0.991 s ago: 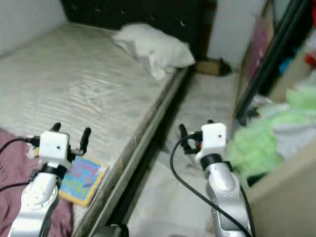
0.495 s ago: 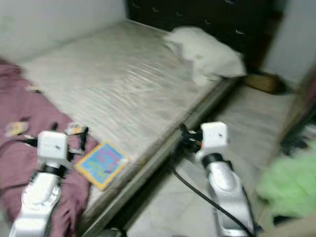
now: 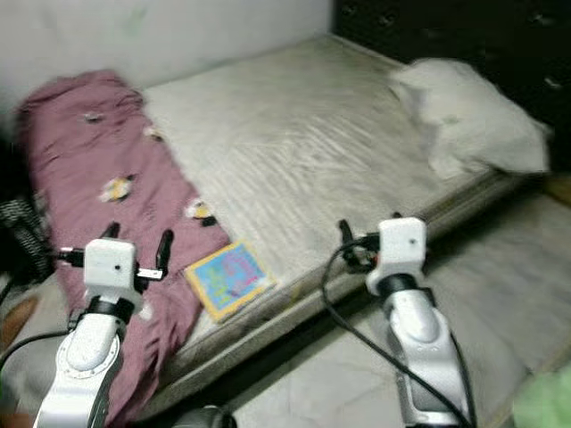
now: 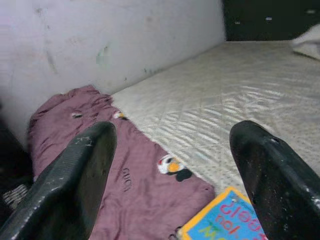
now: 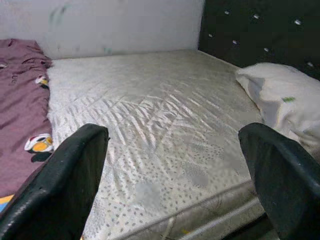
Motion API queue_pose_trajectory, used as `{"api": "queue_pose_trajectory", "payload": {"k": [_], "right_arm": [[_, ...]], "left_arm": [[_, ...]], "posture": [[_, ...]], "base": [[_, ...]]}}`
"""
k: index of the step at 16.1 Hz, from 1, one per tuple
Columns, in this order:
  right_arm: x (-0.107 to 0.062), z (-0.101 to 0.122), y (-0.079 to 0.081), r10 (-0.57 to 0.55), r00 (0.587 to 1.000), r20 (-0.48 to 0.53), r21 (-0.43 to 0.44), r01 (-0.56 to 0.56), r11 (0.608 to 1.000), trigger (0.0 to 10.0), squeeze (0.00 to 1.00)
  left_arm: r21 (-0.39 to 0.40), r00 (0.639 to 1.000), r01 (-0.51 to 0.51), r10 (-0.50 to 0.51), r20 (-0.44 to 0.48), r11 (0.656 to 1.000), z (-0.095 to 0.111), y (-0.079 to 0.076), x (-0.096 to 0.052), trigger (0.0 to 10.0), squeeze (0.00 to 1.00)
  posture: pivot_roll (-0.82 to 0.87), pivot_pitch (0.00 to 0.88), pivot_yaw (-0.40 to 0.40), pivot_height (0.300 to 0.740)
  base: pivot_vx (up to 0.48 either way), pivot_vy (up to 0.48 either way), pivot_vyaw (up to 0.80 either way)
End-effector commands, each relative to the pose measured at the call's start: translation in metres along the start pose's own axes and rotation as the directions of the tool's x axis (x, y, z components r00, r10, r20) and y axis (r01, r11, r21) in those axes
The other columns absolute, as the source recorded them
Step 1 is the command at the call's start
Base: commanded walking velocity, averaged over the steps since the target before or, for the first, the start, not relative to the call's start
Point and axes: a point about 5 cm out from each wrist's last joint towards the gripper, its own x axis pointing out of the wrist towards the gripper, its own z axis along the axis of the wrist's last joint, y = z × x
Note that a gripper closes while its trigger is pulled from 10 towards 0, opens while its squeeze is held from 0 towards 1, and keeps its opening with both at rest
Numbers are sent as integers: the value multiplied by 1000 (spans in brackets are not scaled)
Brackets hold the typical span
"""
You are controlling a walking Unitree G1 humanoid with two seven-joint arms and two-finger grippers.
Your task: Clean up the room
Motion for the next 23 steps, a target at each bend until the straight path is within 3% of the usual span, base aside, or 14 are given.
{"api": "queue_pose_trajectory", "payload": {"k": [1,12,16,20,23], "right_arm": [[2,2,8,17,1000,15,11,-17,1000,10000,0],[1,-6,11,-10,1000,12,30,9,999,10000,0],[7,-2,11,-32,998,46,38,31,999,10000,0],[6,-1,8,-90,994,67,56,86,995,10000,0],[3,-5,9,-86,994,61,53,83,995,10000,0]], "left_arm": [[16,1000,-16,16,-10,1000,-2,7,1,10000,0],[0,1000,11,-11,-4,1000,-3,3,8,10000,0],[-19,999,34,-34,15,999,0,-1,22,10000,0],[-25,996,89,-89,25,996,-1,-11,30,10000,0],[-22,996,85,-85,29,996,-2,-10,35,10000,0]], "posture": [[-102,28,13,740],[-101,0,44,740],[-126,0,70,740],[-168,0,124,740],[-164,0,103,740]], "base": [[0,0,800],[0,0,800],[0,0,783],[0,0,0],[0,0,0]]}}
